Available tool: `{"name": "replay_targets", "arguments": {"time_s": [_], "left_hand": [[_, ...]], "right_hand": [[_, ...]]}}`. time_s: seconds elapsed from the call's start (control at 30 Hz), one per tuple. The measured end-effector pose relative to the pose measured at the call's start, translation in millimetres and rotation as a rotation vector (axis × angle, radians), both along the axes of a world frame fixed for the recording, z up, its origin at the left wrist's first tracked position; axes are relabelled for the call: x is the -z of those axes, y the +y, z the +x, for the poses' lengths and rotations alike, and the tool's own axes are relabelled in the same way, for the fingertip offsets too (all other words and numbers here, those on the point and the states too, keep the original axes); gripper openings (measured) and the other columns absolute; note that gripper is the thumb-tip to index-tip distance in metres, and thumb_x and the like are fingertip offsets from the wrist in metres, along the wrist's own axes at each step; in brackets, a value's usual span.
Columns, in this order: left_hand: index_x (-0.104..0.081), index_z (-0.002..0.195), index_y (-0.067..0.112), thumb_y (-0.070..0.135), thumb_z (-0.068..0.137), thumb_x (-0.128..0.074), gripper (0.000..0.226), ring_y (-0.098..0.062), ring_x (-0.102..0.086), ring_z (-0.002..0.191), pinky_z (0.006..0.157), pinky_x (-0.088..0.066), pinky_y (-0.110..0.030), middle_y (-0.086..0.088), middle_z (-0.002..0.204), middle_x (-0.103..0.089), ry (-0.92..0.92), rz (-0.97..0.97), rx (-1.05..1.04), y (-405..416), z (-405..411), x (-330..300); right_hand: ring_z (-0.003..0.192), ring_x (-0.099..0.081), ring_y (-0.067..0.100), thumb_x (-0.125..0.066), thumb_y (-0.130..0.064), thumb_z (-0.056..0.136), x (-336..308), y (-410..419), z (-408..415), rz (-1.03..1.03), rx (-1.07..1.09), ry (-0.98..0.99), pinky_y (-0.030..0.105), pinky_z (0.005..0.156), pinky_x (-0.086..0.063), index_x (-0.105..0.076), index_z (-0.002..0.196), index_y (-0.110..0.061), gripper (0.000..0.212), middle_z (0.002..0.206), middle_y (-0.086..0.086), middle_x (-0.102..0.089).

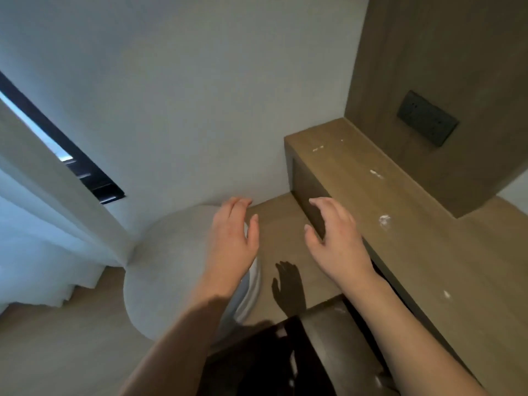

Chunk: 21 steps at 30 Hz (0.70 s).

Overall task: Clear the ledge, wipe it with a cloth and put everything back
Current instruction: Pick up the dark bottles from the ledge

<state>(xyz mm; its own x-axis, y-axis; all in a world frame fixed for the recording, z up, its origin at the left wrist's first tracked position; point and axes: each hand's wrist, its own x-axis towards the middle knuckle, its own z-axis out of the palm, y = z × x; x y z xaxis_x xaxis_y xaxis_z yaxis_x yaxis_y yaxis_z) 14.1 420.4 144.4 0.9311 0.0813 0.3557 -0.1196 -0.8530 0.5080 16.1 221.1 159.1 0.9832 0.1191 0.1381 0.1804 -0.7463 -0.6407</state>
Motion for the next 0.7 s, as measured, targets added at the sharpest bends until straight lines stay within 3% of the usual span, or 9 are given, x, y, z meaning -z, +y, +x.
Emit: {"name": "replay_targets", "arguments": {"time_s": [0.1, 0.37, 0.5, 0.7], "left_hand": [[-0.059, 0.130, 0.007, 0.019, 0.101, -0.053, 0.032, -0.021, -0.050, 0.124, 0.110, -0.035, -0.032, -0.011, 0.129, -0.058, 0.018, 0.000, 0.131, -20.8, 47.5, 1.1], [-0.058, 0.133, 0.008, 0.020, 0.100, -0.055, 0.035, -0.024, -0.053, 0.124, 0.109, -0.044, -0.043, -0.010, 0.133, -0.057, 0.097, -0.018, 0.524, -108.7, 136.3, 2.0], [-0.057, 0.136, 0.011, 0.024, 0.101, -0.054, 0.038, -0.021, -0.049, 0.130, 0.112, -0.039, -0.036, -0.007, 0.137, -0.055, 0.118, 0.000, 0.712, -167.9, 142.7, 1.7], [-0.053, 0.140, 0.017, 0.025, 0.102, -0.055, 0.039, -0.013, -0.042, 0.135, 0.112, -0.030, -0.023, 0.001, 0.144, -0.049, 0.156, 0.003, 1.055, -251.6, 104.6, -4.1]], "right_hand": [[0.138, -0.031, 0.008, -0.056, -0.026, 0.097, 1.3, -16.8, 23.5, 0.003, 0.119, 0.028, 0.018, 0.109, -0.018, -0.044, 0.144, -0.023, 0.048, 0.147, -0.006, -0.041], [0.141, -0.030, 0.010, -0.058, -0.025, 0.096, -0.9, -77.5, 35.6, -0.007, 0.531, 0.095, 0.023, 0.112, -0.020, -0.042, 0.146, -0.024, 0.052, 0.149, -0.007, -0.040], [0.140, -0.030, 0.008, -0.058, -0.027, 0.096, 1.2, -112.6, 6.9, -0.027, 0.739, 0.115, 0.020, 0.110, -0.018, -0.041, 0.146, -0.026, 0.053, 0.149, -0.008, -0.040], [0.140, -0.034, 0.010, -0.058, -0.030, 0.095, 2.5, -154.2, -58.1, -0.028, 1.057, 0.121, 0.027, 0.113, -0.025, -0.042, 0.145, -0.027, 0.053, 0.147, -0.008, -0.043]]}}
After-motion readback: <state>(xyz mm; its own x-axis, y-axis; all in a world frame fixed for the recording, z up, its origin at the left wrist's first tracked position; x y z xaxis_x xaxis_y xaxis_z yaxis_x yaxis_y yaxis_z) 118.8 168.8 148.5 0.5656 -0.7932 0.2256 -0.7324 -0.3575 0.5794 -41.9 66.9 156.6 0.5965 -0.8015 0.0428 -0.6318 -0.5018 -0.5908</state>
